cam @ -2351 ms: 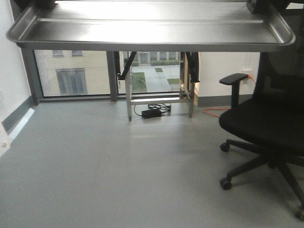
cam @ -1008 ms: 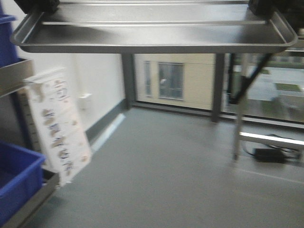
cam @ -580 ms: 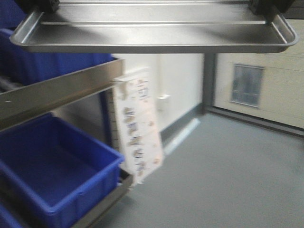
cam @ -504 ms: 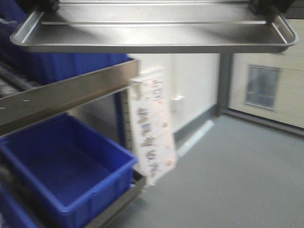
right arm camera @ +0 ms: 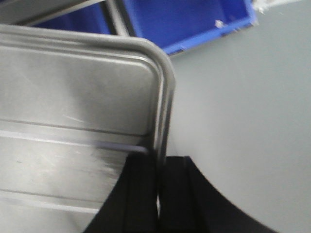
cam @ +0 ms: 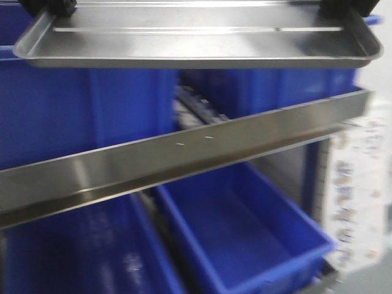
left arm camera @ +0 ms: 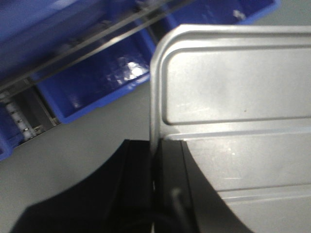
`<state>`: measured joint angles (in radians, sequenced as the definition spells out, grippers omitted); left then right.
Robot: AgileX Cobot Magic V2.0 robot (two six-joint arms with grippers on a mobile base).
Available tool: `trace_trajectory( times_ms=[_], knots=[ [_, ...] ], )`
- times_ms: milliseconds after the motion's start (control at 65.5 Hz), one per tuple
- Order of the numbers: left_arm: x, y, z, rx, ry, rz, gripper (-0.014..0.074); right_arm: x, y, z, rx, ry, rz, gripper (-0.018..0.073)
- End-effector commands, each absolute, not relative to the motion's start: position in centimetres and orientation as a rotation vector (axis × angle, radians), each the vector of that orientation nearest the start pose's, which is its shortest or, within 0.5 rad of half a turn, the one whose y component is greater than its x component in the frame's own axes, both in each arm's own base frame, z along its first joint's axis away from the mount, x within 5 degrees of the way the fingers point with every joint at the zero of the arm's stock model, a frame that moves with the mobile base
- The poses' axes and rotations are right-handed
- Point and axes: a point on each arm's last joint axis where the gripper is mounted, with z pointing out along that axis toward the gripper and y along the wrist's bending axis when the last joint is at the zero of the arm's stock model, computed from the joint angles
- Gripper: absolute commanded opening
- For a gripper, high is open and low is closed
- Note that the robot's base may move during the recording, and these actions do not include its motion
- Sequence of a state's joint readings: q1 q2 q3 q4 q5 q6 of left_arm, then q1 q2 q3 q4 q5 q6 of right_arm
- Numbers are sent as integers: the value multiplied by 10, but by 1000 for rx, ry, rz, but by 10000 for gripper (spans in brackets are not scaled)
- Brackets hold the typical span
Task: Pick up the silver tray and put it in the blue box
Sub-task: 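Turn and drive the base up to the blue bin on the shelf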
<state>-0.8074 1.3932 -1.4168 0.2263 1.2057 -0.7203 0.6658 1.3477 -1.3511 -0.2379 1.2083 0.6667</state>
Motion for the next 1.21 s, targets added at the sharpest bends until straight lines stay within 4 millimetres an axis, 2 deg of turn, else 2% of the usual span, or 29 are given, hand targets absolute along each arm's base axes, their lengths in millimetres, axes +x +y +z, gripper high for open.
trace_trajectory(
  times_ms=[0, 1191],
  knots=[
    [200, -175, 397, 144, 2574, -185, -104, 217, 135, 392, -61, 2540, 77, 57],
    [199, -176, 396, 143, 2587, -207, -104, 217, 135, 392, -61, 2540, 77, 57]
  ],
)
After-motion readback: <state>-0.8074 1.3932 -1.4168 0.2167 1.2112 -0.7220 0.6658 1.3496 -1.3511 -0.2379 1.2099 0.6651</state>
